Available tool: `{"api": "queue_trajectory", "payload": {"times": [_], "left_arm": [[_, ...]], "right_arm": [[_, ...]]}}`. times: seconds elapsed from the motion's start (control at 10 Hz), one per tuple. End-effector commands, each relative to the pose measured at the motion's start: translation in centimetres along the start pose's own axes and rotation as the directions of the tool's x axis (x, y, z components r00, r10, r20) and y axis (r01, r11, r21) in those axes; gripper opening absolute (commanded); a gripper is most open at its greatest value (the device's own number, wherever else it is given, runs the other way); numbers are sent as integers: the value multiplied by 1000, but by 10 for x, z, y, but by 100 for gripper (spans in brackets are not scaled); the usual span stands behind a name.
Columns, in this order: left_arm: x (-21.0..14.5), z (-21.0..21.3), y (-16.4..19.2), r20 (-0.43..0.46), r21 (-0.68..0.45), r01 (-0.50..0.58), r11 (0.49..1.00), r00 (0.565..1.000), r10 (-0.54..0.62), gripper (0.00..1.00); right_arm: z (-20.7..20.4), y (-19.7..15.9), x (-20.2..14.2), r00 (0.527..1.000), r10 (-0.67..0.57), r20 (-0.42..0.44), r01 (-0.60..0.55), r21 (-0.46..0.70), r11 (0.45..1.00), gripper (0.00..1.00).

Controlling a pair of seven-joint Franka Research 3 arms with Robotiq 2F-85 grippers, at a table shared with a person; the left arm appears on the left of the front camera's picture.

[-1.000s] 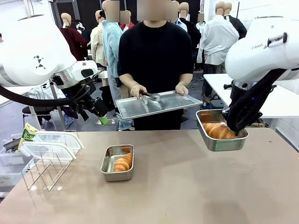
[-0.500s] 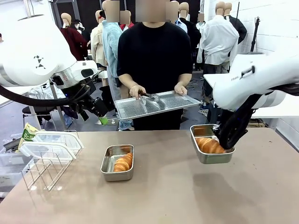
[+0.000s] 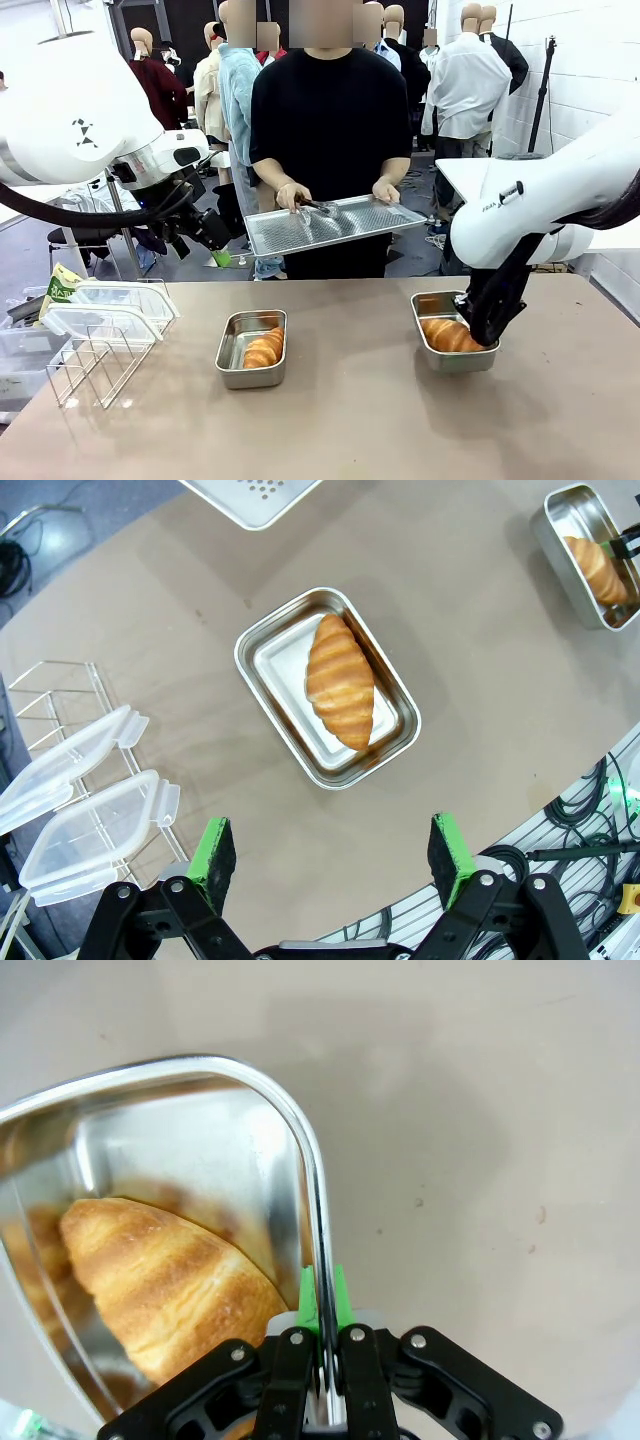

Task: Place the bread in airtight containers.
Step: Once an object is inside an Airtight Container , place the container in the center of the table.

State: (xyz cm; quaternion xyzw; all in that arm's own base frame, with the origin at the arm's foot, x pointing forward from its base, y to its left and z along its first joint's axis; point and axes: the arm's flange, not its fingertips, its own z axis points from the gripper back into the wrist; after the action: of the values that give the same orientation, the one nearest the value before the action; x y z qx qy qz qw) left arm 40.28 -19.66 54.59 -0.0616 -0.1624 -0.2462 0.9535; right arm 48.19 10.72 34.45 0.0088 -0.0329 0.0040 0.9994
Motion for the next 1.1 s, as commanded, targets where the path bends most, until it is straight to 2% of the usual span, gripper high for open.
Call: {"api": "queue_trajectory", "payload": {"times": [0.0, 0.5, 0.6, 1.0], "left_arm": [[-1, 2, 1, 0, 7, 4, 1000, 1000, -4, 100], [-1, 2, 1, 0, 7, 4, 1000, 1000, -4, 100], [-1, 2, 1, 0, 7, 4, 1000, 1000, -4, 100], [-1, 2, 1, 0, 7, 4, 1000, 1000, -4, 100]], "right_arm": [[-7, 2, 11, 1000, -28, 9, 28, -26, 999, 0], [-17, 5, 22, 999, 20, 27, -20, 5, 1000, 0], [-20, 6, 23, 999, 29, 21, -28, -26, 999, 0], [-30, 11, 22, 998, 60, 20, -59, -12, 998, 0]]}}
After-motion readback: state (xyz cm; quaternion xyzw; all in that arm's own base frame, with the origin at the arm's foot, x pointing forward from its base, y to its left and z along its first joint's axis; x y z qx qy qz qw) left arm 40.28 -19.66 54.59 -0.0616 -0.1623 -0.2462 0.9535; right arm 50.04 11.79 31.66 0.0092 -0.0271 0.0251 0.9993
